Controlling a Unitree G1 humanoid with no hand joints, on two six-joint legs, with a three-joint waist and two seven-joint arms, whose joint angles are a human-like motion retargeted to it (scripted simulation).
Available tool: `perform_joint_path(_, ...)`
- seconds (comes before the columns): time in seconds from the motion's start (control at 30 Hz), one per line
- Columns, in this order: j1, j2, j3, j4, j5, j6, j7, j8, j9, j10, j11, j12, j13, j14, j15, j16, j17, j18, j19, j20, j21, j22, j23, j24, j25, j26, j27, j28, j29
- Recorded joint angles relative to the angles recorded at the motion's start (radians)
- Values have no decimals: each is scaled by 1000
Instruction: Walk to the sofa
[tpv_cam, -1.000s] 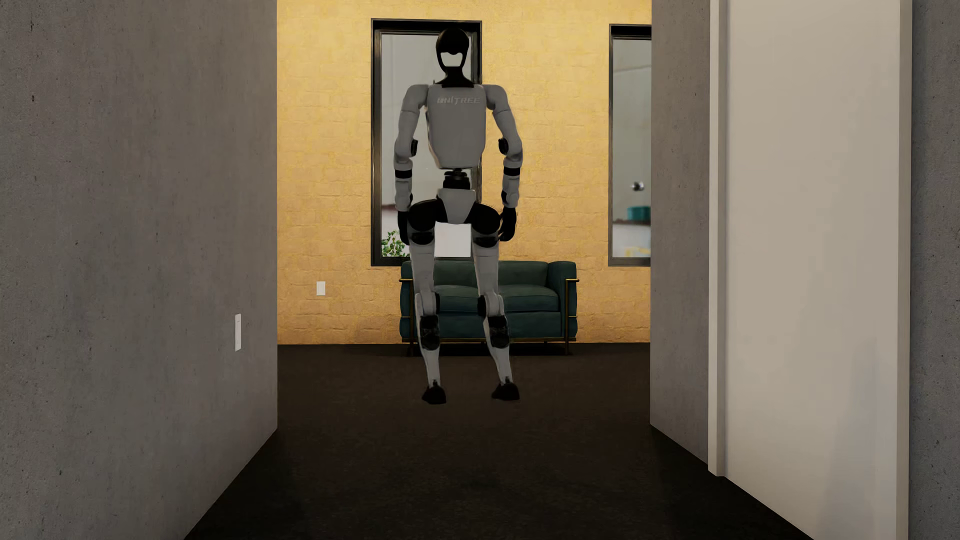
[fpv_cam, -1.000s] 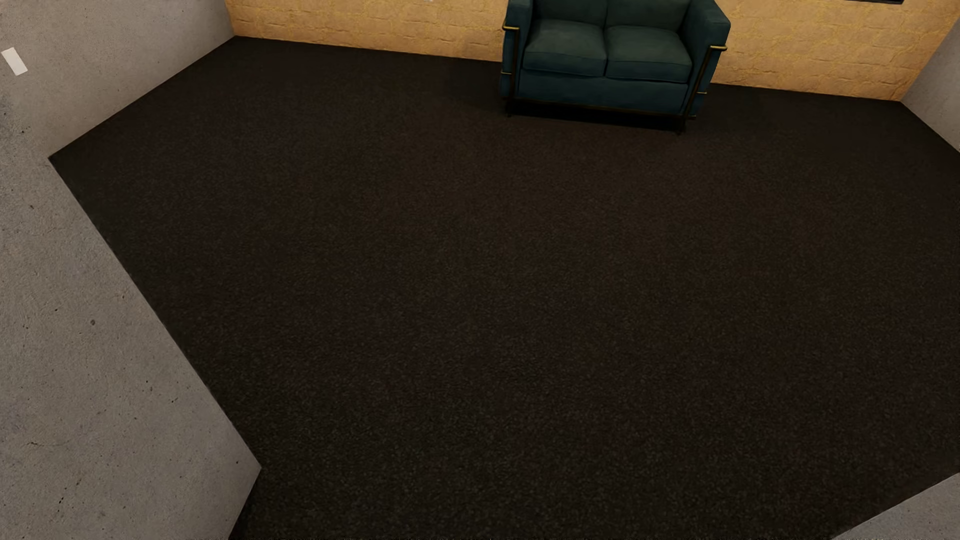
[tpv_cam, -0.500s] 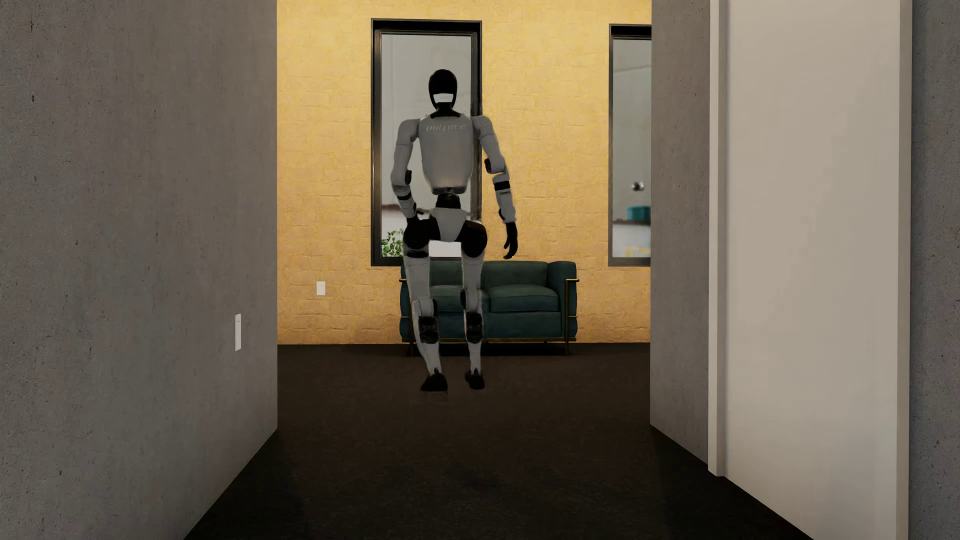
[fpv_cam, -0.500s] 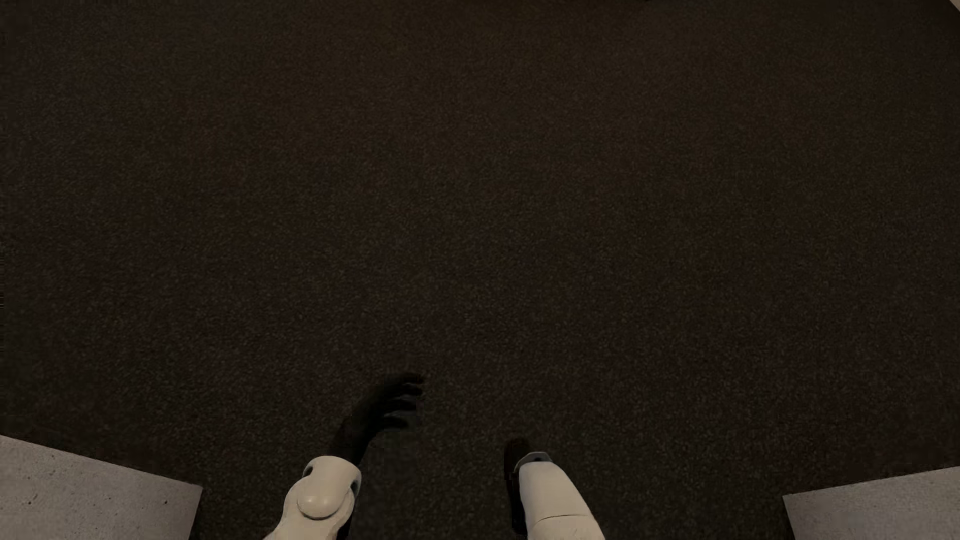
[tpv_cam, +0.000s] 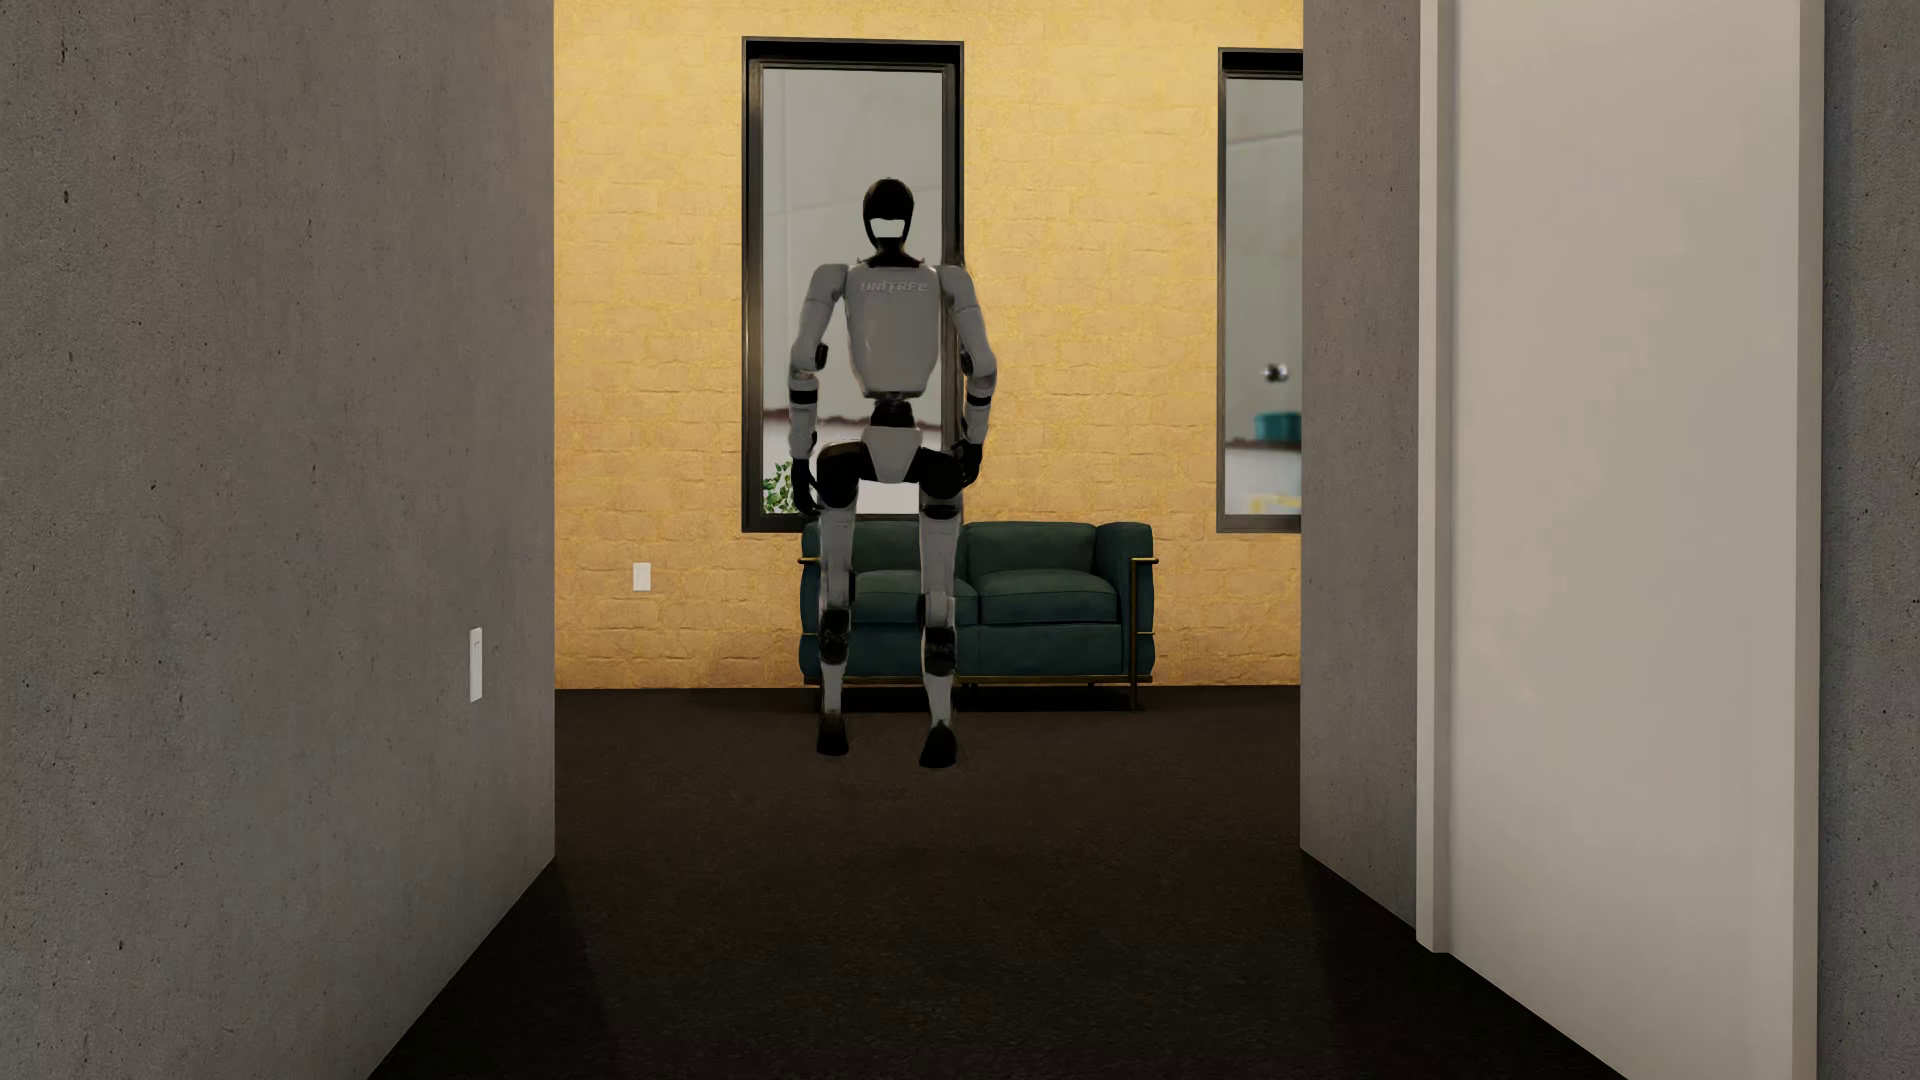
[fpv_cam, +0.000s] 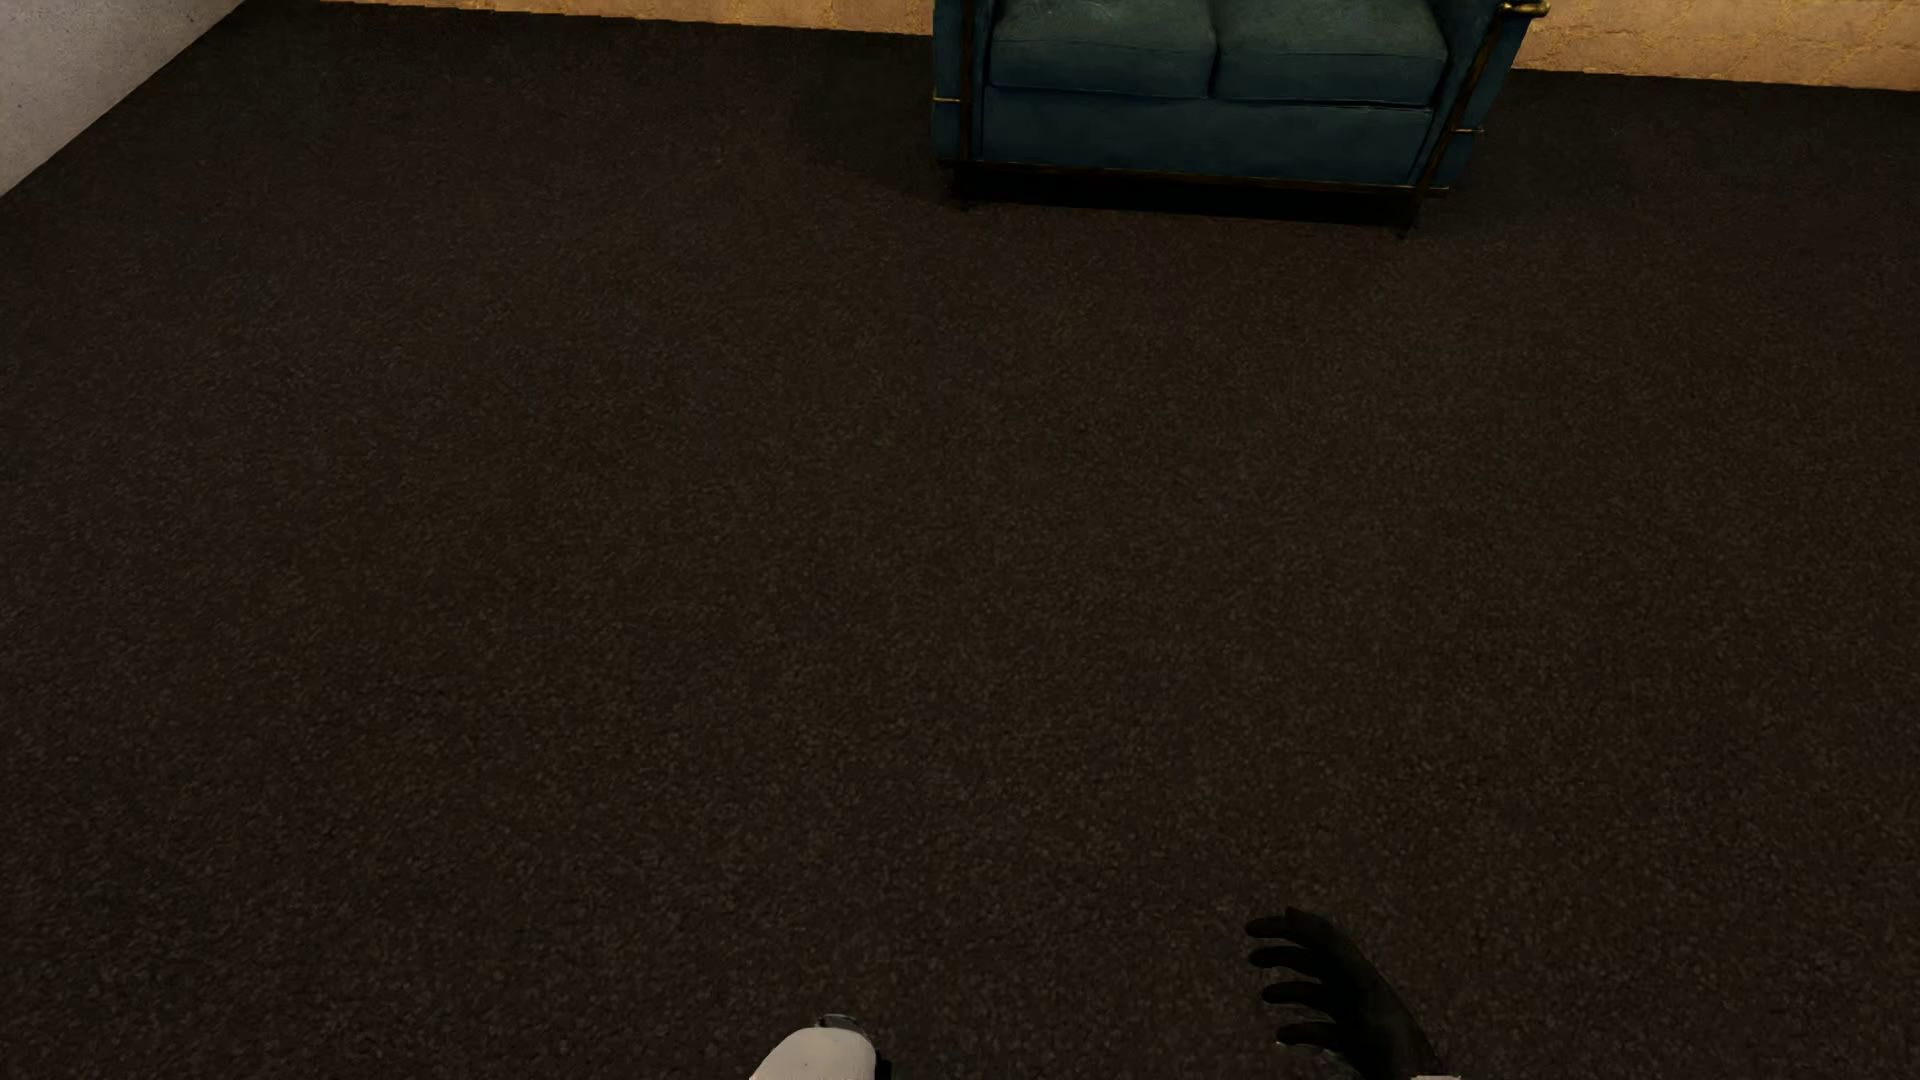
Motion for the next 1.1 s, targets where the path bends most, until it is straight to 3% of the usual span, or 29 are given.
perform_joint_path(0.03, 17, 85, 17, 8, 10, 12, 0, 0, -2, -158, -24, 37, -8, -129, -31, -9, -2, 0, 0, 36, -13, 33, -45, 0, 0, 0, 0, 0, 0)
perform_joint_path(0.07, 36, 165, 33, 16, 11, 23, 0, 0, -6, -236, -37, 70, -12, -345, -56, -19, -3, 0, 0, 69, -26, 61, -82, 0, 0, 0, 0, 0, 0)
perform_joint_path(0.1, 35, 219, 55, 20, 4, 26, 0, 0, -17, -222, -35, 97, -13, -471, -65, -29, -2, 0, 0, 101, -39, 82, -107, 0, 0, 0, 0, 0, 0)
perform_joint_path(0.17, 2, 288, 120, 24, -39, 14, 0, 0, -47, -194, 11, 146, 7, -488, 23, -43, 9, 0, 0, 145, -41, 120, -100, 0, 0, 0, 0, 0, 0)
perform_joint_path(0.2, -16, 284, 143, 21, -76, 0, 0, 0, -74, -189, 79, 166, 25, -289, 159, -51, 13, 0, 0, 163, -27, 133, -79, 0, 0, 0, 0, 0, 0)
perform_joint_path(0.23, -72, 236, 127, 6, -115, -13, 0, 0, -84, -142, 232, 173, 43, 0, 354, -61, 16, 0, 0, 161, -3, 164, -40, 0, 0, 0, 0, 0, 0)
perform_joint_path(0.27, -68, 158, 104, -8, -137, -29, 0, 0, -63, -44, 436, 155, 55, 121, 524, -62, 17, 0, 0, 128, 31, 203, 26, 0, 0, 0, 0, 0, 0)
perform_joint_path(0.3, -25, 47, 83, -32, -164, -58, 0, 0, -42, 15, 636, 119, 51, 96, 577, -46, 19, 0, 0, 63, 80, 212, 99, 0, 0, 0, 0, 0, 0)
perform_joint_path(0.37, 98, -175, -6, -60, -156, -78, 0, 0, -27, 52, 912, 59, 67, 3, 385, -15, 21, 0, 0, -36, 142, 139, 214, 0, 0, 0, 0, 0, 0)
perform_joint_path(0.43, 258, -369, -51, -75, -150, -85, 0, 0, -23, 15, 857, 6, 139, -91, 298, -13, 25, 0, 0, 0, 135, 29, 300, 0, 0, 0, 0, 0, 0)
perform_joint_path(0.53, 488, -520, -123, -82, -160, -74, 0, 0, -18, -63, 432, -95, 214, -210, 335, -25, 37, 0, 0, 86, 67, -133, 475, 0, 0, 0, 0, 0, 0)
perform_joint_path(0.67, 709, -572, -171, -77, -165, -79, 0, 0, -32, -101, -48, -212, 241, -365, 205, -23, 23, 0, 0, 129, -42, -354, 618, 0, 0, 0, 0, 0, 0)
perform_joint_path(0.7, 761, -573, -198, -63, -173, -80, 0, 0, -41, -102, -310, -225, 240, -400, 244, -25, 20, 0, 0, 131, -62, -387, 632, 0, 0, 0, 0, 0, 0)
perform_joint_path(0.73, 802, -579, -232, -42, -183, -79, 0, 0, -56, -93, -358, -229, 237, -424, 235, -28, 17, 0, 0, 128, -80, -405, 637, 0, 0, 0, 0, 0, 0)
perform_joint_path(0.77, 839, -586, -264, -13, -191, -75, 0, 0, -75, -78, -117, -224, 235, -434, 162, -34, 17, 0, 0, 121, -101, -408, 633, 0, 0, 0, 0, 0, 0)
perform_joint_path(0.8, 876, -593, -295, 22, -202, -70, 0, 0, -98, -61, -52, -206, 236, -424, 160, -37, 15, 0, 0, 104, -116, -406, 620, 0, 0, 0, 0, 0, 0)
perform_joint_path(0.83, 893, -561, -310, 66, -189, -57, 0, 0, -125, -22, -66, -191, 238, -381, 325, -43, 10, 0, 0, 84, -113, -393, 610, 0, 0, 0, 0, 0, 0)
perform_joint_path(0.87, 883, -668, -269, 81, -168, -44, 0, 0, -145, 45, 77, -178, 223, -292, 455, -43, 20, 0, 0, 57, -131, -354, 600, 0, 0, 0, 0, 0, 0)
perform_joint_path(0.93, 863, -680, -218, 50, -127, -23, 0, 0, -115, 216, 251, -129, 164, -115, 434, -55, 7, 0, 0, 19, -70, -232, 519, 0, 0, 0, 0, 0, 0)
perform_joint_path(1.03, 603, -550, -271, 66, -112, -3, 0, 0, -90, 437, 205, -150, 61, -204, 350, -34, 3, 0, 0, -133, -67, -29, 315, 0, 0, 0, 0, 0, 0)
perform_joint_path(1.1, 430, -464, -235, 60, -88, -3, 0, 0, -66, 446, 132, -128, 27, -216, 340, -31, 12, 0, 0, -104, -95, 17, 177, 0, 0, 0, 0, 0, 0)
